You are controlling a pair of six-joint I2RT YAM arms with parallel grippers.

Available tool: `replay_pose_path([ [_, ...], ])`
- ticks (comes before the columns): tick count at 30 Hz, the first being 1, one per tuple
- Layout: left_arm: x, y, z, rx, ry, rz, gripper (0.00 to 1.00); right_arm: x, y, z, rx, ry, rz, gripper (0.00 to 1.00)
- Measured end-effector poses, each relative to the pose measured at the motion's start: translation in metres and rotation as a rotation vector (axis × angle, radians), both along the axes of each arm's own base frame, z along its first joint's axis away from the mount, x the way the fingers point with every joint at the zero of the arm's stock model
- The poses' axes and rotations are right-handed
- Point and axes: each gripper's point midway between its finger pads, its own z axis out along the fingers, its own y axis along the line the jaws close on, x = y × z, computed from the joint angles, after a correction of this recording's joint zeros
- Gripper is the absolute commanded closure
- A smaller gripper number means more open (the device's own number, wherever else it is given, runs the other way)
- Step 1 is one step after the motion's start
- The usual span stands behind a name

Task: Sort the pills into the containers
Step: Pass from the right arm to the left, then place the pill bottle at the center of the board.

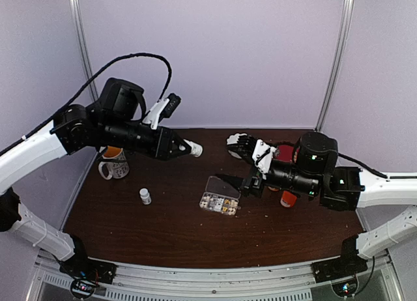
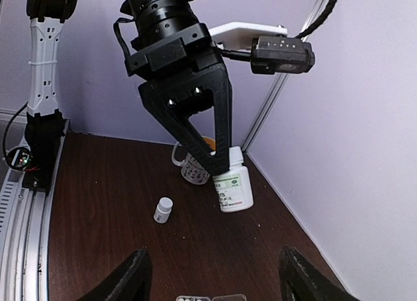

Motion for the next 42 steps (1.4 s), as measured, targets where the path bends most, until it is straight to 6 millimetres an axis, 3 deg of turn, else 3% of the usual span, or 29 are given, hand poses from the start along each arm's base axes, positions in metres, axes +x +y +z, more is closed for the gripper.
replay_pose_path([
  [9,0.053,0.014,-0.114,0.389,0.082,0.131,0.8,0.018,-0.019,-0.052,-0.017,0.212,-0.139,0.3],
  [18,0.071,0.019,-0.204,0.626,0.235,0.127,0.81,0.028,-0.035,-0.114,-0.056,0.427,-0.256,0.3],
  [23,0.07,0.021,-0.234,0.69,0.281,0.119,0.81,0.026,-0.043,-0.139,-0.071,0.491,-0.286,0.3],
  [30,0.067,0.023,-0.268,0.744,0.329,0.107,0.76,0.027,-0.042,-0.141,-0.047,0.517,-0.292,0.3],
  [35,0.062,0.028,-0.287,0.768,0.357,0.113,0.44,0.027,-0.041,-0.139,-0.032,0.522,-0.291,0.3],
  [39,0.062,0.03,-0.291,0.771,0.358,0.118,0.31,0.028,-0.041,-0.138,-0.027,0.521,-0.29,0.3],
  [42,0.061,0.031,-0.295,0.766,0.355,0.125,0.29,0.028,-0.04,-0.138,-0.024,0.52,-0.29,0.3],
])
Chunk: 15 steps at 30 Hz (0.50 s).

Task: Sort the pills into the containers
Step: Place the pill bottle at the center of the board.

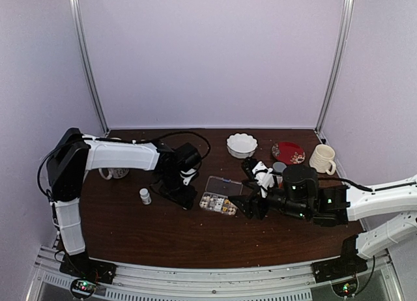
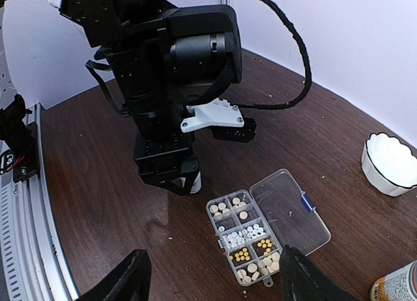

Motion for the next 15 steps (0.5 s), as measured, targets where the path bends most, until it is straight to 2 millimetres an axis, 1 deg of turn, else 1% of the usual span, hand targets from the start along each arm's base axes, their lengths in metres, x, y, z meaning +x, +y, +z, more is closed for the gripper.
replay_pose_path([
  [2,-0.0017,0.002,-0.0019,-0.004,-0.004,0.002,0.29,0.0,0.0001,-0.0006,-0.002,0.001,0.0,0.3],
  [4,-0.0031,0.0028,-0.002,-0.011,-0.013,0.003,0.31,0.0001,0.0003,-0.0015,-0.004,0.002,0.0,0.3],
  [15,0.0047,-0.0048,0.0013,-0.048,-0.055,0.014,0.56,0.0003,0.0008,-0.004,-0.01,0.005,0.0,0.3],
])
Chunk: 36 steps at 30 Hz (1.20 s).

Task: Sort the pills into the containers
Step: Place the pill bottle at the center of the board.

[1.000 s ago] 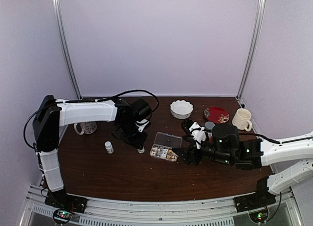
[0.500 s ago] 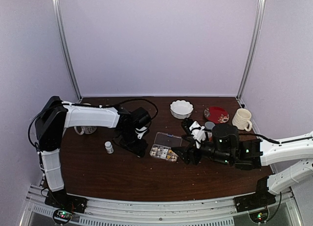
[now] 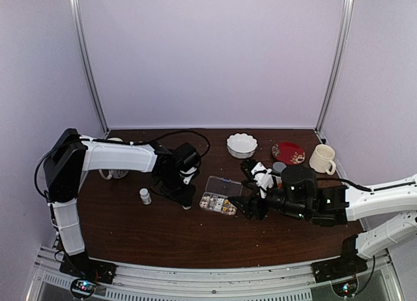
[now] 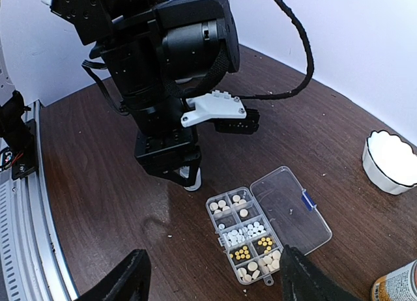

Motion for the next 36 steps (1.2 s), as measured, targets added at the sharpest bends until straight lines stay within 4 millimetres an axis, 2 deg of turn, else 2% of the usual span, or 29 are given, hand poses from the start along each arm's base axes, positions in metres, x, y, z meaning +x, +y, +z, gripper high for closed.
replay_pose_path([
  [4,0.0,0.0,0.0,-0.001,-0.001,0.002,0.68,0.0,0.0,0.0,0.0,0.0,0.0,0.3],
  [15,0.003,0.005,0.003,0.027,-0.013,0.011,0.78,0.0,-0.001,-0.003,-0.011,0.005,0.0,0.29],
  [19,0.008,0.009,0.008,0.042,-0.025,0.013,0.78,0.0,-0.002,-0.005,-0.018,0.011,-0.006,0.29],
  [23,0.028,0.022,0.014,0.04,-0.04,0.044,0.78,0.004,-0.003,-0.01,-0.044,0.031,-0.029,0.29],
  [27,0.061,0.047,0.023,0.038,-0.065,0.109,0.78,0.013,-0.002,-0.013,-0.073,0.065,-0.06,0.29],
  [31,0.089,0.068,0.027,0.038,-0.082,0.164,0.7,0.021,-0.007,-0.018,-0.103,0.094,-0.09,0.29],
  [36,0.104,0.076,0.022,0.049,-0.081,0.168,0.43,0.037,-0.019,-0.024,-0.149,0.137,-0.142,0.3],
])
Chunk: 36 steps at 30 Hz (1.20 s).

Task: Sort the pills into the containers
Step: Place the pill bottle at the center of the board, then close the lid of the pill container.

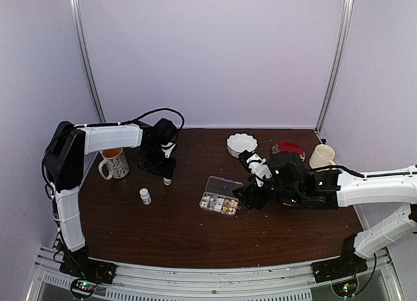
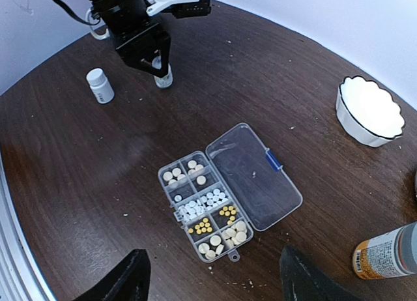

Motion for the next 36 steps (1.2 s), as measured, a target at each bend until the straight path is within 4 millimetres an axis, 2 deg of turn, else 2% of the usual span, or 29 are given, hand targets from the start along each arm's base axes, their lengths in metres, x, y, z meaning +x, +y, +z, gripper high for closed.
replay_pose_path([
  [3,0.0,0.0,-0.005,0.006,0.011,-0.004,0.34,0.013,-0.004,0.0,-0.021,0.028,-0.021,0.3],
  [5,-0.001,0.0,-0.005,0.01,0.018,-0.005,0.31,0.023,-0.004,0.0,-0.032,0.06,-0.027,0.31],
  [11,0.0,-0.003,0.003,-0.009,0.01,-0.008,0.31,0.053,0.005,-0.002,-0.063,0.169,-0.007,0.33],
  [13,-0.002,-0.006,0.013,-0.025,-0.005,-0.012,0.31,0.059,0.009,-0.005,-0.076,0.198,-0.001,0.33],
  [17,-0.011,-0.014,0.048,-0.075,-0.066,-0.028,0.32,0.072,0.02,-0.014,-0.107,0.251,0.006,0.33],
  [20,-0.028,-0.022,0.069,-0.114,-0.102,-0.053,0.35,0.08,0.027,-0.021,-0.125,0.286,0.014,0.34],
  [22,-0.045,-0.029,0.075,-0.136,-0.106,-0.075,0.37,0.087,0.03,-0.025,-0.135,0.307,0.017,0.34],
  [25,-0.071,-0.043,0.071,-0.165,-0.098,-0.11,0.45,0.098,0.033,-0.03,-0.143,0.333,0.02,0.39],
  [29,-0.105,-0.063,0.052,-0.197,-0.072,-0.139,0.58,0.114,0.033,-0.039,-0.147,0.379,0.021,0.47],
  [32,-0.124,-0.076,0.036,-0.225,-0.054,-0.149,0.63,0.127,0.029,-0.048,-0.156,0.409,0.005,0.47],
  [36,-0.138,-0.083,0.02,-0.278,-0.042,-0.123,0.65,0.136,0.023,-0.064,-0.185,0.443,-0.014,0.46],
])
